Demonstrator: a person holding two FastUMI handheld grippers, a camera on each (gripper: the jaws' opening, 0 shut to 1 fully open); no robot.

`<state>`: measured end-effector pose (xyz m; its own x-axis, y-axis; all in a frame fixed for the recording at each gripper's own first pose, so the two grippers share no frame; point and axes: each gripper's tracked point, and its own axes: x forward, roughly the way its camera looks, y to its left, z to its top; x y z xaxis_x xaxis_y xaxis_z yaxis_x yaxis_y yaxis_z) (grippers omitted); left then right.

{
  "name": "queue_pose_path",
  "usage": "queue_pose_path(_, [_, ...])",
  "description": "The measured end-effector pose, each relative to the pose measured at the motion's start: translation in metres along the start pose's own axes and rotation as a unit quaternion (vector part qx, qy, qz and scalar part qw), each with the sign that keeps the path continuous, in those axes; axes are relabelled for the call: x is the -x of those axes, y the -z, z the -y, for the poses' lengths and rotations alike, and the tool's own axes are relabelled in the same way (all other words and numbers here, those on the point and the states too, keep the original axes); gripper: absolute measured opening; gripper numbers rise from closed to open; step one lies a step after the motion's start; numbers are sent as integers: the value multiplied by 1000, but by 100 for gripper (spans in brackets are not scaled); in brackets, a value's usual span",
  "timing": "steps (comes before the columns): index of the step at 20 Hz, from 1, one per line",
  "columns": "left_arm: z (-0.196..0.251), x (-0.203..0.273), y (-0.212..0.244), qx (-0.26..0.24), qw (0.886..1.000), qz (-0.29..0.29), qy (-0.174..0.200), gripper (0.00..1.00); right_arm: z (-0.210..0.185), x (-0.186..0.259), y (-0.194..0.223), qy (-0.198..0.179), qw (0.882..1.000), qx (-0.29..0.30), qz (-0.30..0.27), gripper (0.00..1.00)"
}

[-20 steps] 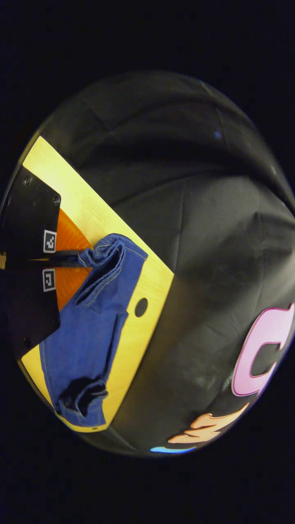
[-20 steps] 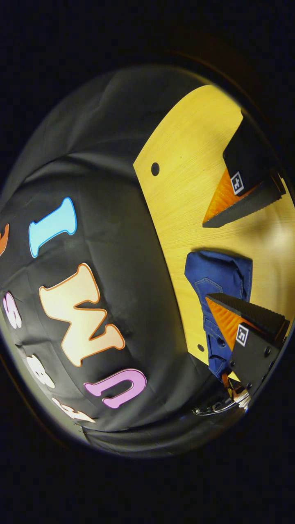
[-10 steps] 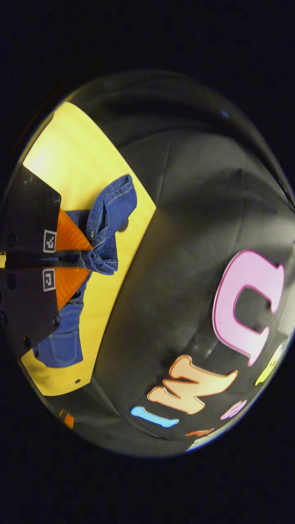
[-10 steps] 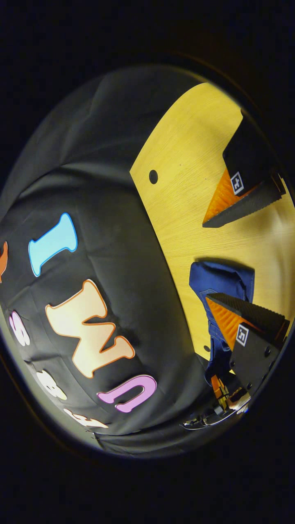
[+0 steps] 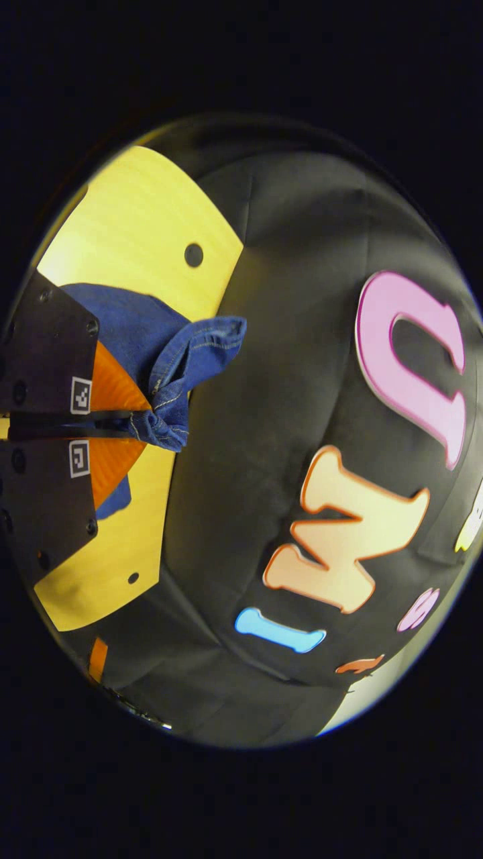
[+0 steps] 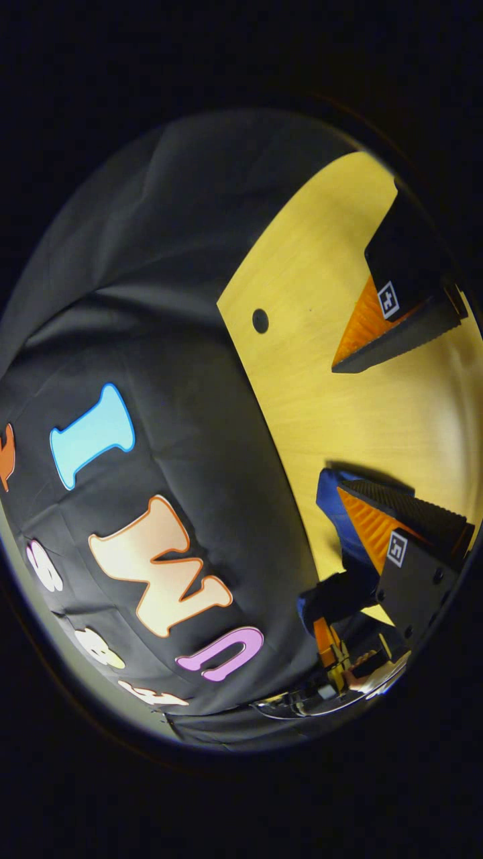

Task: Grasp the waist and the cuffs of the jeans and fold them to make the two legs overlap; first hold the waist and fold one-third of the jeans toward the cuffs, then hold the cuffs and fold the remaining one-third in the same direction to finish folding.

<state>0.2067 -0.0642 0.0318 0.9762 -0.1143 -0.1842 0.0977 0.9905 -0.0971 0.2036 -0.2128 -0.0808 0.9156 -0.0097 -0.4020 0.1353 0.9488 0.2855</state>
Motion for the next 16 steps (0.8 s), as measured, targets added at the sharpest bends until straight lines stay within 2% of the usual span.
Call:
queue_pose_path(1, [18,-7,9,-7,1000,-10,7,0,10,2,-2,2,1000,-1,-2,98])
queue_pose_path(2, [34,-15,18,-13,1000,-21,10,0,19,2,-4,4,1000,-3,-2,94])
queue_pose_path(5, [64,-29,64,-55,997,-56,2,0,38,7,-12,5,1000,-14,1,93])
queue_pose_path(6, [68,-29,82,-75,995,-69,-3,0,41,8,-14,4,1000,-18,1,98])
queue_pose_path(9, [70,-22,126,-128,987,-100,-15,0,44,8,-12,-1,1000,-17,-4,98])
queue_pose_path(10, [69,-17,140,-146,983,-108,-17,0,43,8,-11,-4,1000,-14,-6,93])
queue_pose_path(11, [65,-15,153,-166,979,-117,-21,0,41,9,-8,-7,1000,-10,-10,98])
queue_pose_path(12, [60,-14,165,-186,974,-124,-26,0,37,9,-6,-11,1000,-7,-14,93])
queue_pose_path(13, [57,-14,174,-207,970,-123,-29,0,32,9,-3,-16,1000,-3,-17,98])
queue_pose_path(15, [55,-10,188,-242,962,-121,-24,2,19,10,-1,-26,999,1,-21,98])
queue_pose_path(16, [56,-8,197,-251,960,-121,-15,6,12,11,1,-32,999,2,-21,98])
